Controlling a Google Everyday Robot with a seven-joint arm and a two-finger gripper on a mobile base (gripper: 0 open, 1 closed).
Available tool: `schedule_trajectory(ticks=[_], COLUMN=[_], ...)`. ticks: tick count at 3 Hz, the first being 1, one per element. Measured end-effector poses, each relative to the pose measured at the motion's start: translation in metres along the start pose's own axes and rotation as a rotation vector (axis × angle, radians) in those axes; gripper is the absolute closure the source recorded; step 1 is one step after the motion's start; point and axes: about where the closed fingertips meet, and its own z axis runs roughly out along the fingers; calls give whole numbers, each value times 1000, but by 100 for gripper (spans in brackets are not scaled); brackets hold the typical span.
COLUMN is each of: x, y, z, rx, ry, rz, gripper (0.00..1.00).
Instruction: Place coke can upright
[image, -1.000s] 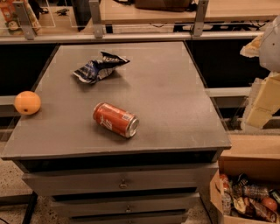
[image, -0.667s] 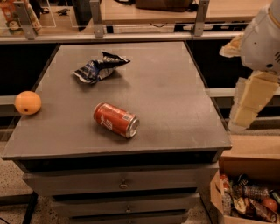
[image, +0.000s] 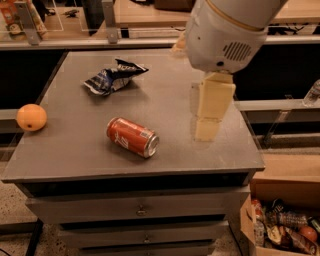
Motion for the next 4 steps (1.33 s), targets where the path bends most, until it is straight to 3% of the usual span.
schedule_trajectory(ticks=[1,2,3,4], x=[-8,-12,-31,-52], y=[-2,-5,-18,-25], z=[-3,-1,30,81], rx=[17,24,-7,-79], ry=[-7,-21,-3,56], rz=[-14,8,43,117], gripper=[0,0,0,0])
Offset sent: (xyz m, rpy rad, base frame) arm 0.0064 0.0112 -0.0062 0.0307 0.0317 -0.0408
